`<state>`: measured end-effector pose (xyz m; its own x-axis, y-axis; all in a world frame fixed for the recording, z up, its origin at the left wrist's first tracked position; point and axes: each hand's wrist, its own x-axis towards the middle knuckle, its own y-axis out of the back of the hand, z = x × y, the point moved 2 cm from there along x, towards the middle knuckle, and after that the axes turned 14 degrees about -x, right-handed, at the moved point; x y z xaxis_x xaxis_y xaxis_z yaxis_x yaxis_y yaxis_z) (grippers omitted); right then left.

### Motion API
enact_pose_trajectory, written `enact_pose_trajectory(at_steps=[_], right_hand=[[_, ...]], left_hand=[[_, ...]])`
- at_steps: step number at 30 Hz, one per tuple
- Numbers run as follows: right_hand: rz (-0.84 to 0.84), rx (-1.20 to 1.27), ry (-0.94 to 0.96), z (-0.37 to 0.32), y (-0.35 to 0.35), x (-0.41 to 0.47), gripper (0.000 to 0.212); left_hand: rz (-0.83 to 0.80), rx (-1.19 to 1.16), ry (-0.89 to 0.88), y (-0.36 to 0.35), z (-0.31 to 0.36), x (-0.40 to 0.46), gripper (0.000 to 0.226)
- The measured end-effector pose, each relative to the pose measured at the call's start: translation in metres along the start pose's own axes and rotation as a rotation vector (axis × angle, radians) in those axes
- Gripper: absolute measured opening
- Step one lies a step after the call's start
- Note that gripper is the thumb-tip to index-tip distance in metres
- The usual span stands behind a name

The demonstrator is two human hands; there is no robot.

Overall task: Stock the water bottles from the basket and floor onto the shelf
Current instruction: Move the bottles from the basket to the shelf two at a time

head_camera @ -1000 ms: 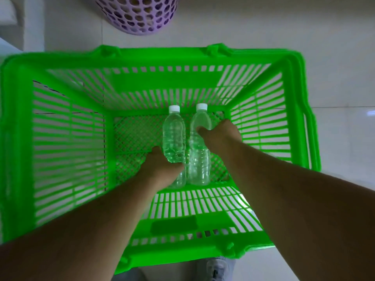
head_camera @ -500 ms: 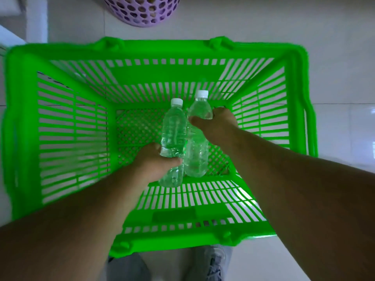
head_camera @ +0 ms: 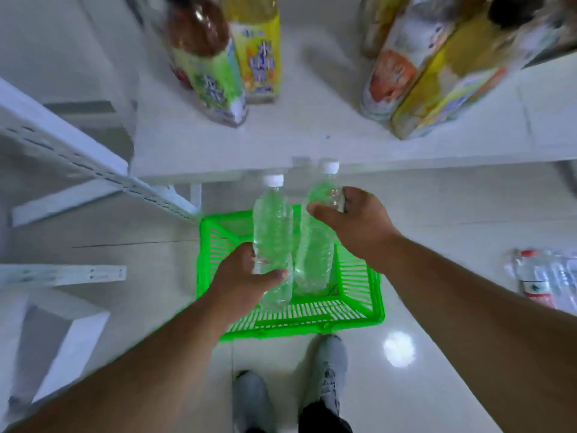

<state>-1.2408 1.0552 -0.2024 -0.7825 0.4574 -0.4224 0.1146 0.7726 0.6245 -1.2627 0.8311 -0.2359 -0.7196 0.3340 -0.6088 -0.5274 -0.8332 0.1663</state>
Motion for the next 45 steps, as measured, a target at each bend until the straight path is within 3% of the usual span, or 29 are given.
enact_pose_trajectory(at_steps=[3, 6, 12, 20, 24, 29, 31, 45], right_hand=[[0.033, 0.031, 0.099, -0.072, 0.070, -0.046, 0.022], [0.080, 0.066, 0.160, -0.140, 0.136, -0.103, 0.010], [0.194, 0.067, 0.243, -0.243, 0.240, -0.211, 0.021], [0.367, 0.048, 0.374, -0.328, 0.328, -0.340, 0.020], [0.408, 0.022, 0.424, -0.343, 0.360, -0.373, 0.030], [0.440, 0.034, 0.538, -0.351, 0.399, -0.409, 0.020], [0.444, 0.024, 0.550, -0.348, 0.410, -0.418, 0.027], [0.413, -0.025, 0.581, -0.323, 0.460, -0.414, 0.034]], left_hand=[[0.023, -0.033, -0.113, 0.023, 0.082, -0.060, 0.031], [-0.026, -0.093, -0.185, 0.042, 0.158, -0.123, 0.038], [-0.069, -0.112, -0.357, 0.069, 0.272, -0.236, 0.042], [-0.079, -0.087, -0.550, 0.082, 0.354, -0.360, 0.038], [-0.067, -0.097, -0.614, 0.081, 0.381, -0.393, 0.040], [-0.042, -0.148, -0.687, 0.067, 0.407, -0.431, 0.039], [-0.011, -0.162, -0.703, 0.057, 0.413, -0.442, 0.040], [0.085, -0.205, -0.687, -0.006, 0.428, -0.458, 0.046]])
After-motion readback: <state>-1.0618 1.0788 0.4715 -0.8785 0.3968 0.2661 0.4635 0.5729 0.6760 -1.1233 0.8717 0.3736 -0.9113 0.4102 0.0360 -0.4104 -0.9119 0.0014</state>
